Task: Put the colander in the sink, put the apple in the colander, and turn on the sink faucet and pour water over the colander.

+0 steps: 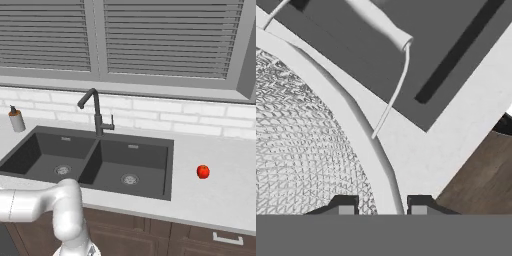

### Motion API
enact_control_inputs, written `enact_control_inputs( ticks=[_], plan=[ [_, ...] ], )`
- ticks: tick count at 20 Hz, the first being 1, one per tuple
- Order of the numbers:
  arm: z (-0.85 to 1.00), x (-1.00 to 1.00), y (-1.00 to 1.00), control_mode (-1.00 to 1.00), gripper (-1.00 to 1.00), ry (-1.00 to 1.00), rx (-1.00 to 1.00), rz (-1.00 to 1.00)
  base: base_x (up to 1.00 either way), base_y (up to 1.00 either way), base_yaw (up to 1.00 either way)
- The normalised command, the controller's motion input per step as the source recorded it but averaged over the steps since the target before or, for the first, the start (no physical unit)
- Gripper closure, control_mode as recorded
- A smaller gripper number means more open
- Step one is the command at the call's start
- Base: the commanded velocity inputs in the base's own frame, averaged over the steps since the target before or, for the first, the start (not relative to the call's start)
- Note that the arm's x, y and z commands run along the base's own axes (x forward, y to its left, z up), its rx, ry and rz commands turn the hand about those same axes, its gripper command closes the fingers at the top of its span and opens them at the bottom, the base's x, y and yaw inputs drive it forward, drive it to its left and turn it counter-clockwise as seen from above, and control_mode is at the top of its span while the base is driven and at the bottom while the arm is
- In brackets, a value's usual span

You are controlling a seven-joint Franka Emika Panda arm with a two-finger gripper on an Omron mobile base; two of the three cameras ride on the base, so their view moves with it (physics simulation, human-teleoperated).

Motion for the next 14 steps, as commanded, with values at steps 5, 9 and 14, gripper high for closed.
enact_control_inputs(
  ticks=[5,9,14],
  plan=[
    [0.32,-0.38,-0.7,-1.0,1.0,-0.1,0.04,-0.28,0.0,0.0,0.0],
    [0.16,-0.29,-0.73,-1.0,1.0,-0.18,0.0,-0.29,0.0,0.0,0.0],
    [0.07,-0.1,-0.75,-1.0,1.0,-0.06,0.0,-0.43,0.0,0.0,0.0]
  ],
)
